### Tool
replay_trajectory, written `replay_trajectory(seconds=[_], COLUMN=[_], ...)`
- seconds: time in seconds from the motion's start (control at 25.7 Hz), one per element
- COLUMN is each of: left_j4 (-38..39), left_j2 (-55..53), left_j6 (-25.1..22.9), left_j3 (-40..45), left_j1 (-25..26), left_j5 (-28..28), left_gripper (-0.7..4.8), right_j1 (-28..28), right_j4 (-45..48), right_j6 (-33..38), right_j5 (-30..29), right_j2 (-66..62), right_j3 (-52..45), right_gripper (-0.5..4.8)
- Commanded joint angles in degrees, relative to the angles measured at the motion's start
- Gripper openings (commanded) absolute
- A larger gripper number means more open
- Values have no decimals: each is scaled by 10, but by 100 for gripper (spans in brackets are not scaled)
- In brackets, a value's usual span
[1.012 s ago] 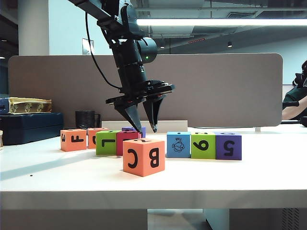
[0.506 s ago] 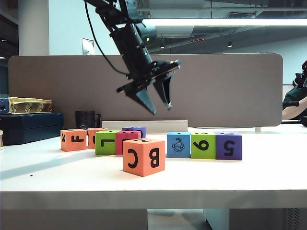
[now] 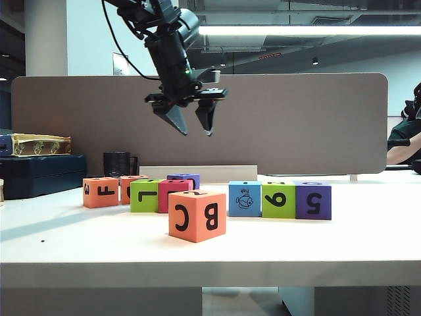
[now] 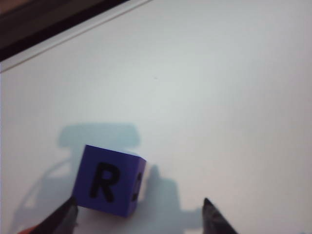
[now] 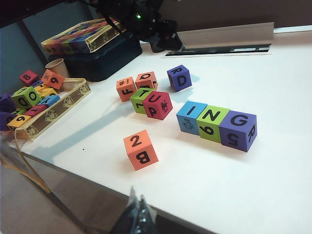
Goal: Select the appropriate blocks from the scattered letter blocks on the table and arrange them in a row to spell out "TURING".
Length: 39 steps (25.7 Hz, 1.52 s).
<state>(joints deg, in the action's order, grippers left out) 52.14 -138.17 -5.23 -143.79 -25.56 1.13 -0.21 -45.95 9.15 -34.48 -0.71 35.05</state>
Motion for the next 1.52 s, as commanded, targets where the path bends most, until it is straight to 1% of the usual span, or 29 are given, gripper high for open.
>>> replay_trajectory(seconds=[0.04, 0.12, 0.16, 0.19, 0.23, 0.35, 0.51, 0.86, 0.93, 0.97, 1.09, 1.21, 1.36, 1.52], left_j4=[-17, -26, -34, -38, -44, -54, -57, -66, -64, -64, -60, -60, -52, -48], left_j2=[-8, -16, -25, -30, -39, -62, -80, -98, -99, -100, -100, -100, -100, -98], left_j6=[-6, -8, -9, -11, -22, -52, -68, -68, -68, -68, -68, -68, -62, -5], left_j3=[0, 2, 2, 2, 2, 2, 2, 2, 2, 2, 2, 2, 2, -2], left_j1=[18, 27, 38, 41, 50, 53, 52, 52, 52, 52, 52, 52, 52, 48], left_j5=[-9, -28, -49, -55, -77, -102, -103, -84, -84, -82, -77, -78, -78, -81], left_gripper=[403, 441, 455, 469, 472, 473, 473, 465, 451, 431, 351, 306, 293, 286], right_j1=[0, -1, -1, -1, -1, -1, -1, -1, -1, -1, -1, -1, -1, -1], right_j4=[0, -5, -10, -12, -12, -14, -14, -14, -14, -14, -14, -14, -14, -14], right_j6=[-2, -2, -2, -2, -2, -2, -2, -2, -2, -2, -2, -2, -2, -2], right_j5=[1, 1, 1, 1, 1, 1, 1, 7, 19, 22, 29, 29, 29, 29], right_j2=[5, 5, 5, 5, 5, 5, 5, 5, 5, 5, 5, 5, 5, 5], right_j3=[2, 2, 2, 2, 2, 2, 2, 2, 2, 2, 2, 2, 2, 2], right_gripper=[-1, -1, -1, -1, -1, -1, -1, -1, -1, -1, -1, -1, -1, -1])
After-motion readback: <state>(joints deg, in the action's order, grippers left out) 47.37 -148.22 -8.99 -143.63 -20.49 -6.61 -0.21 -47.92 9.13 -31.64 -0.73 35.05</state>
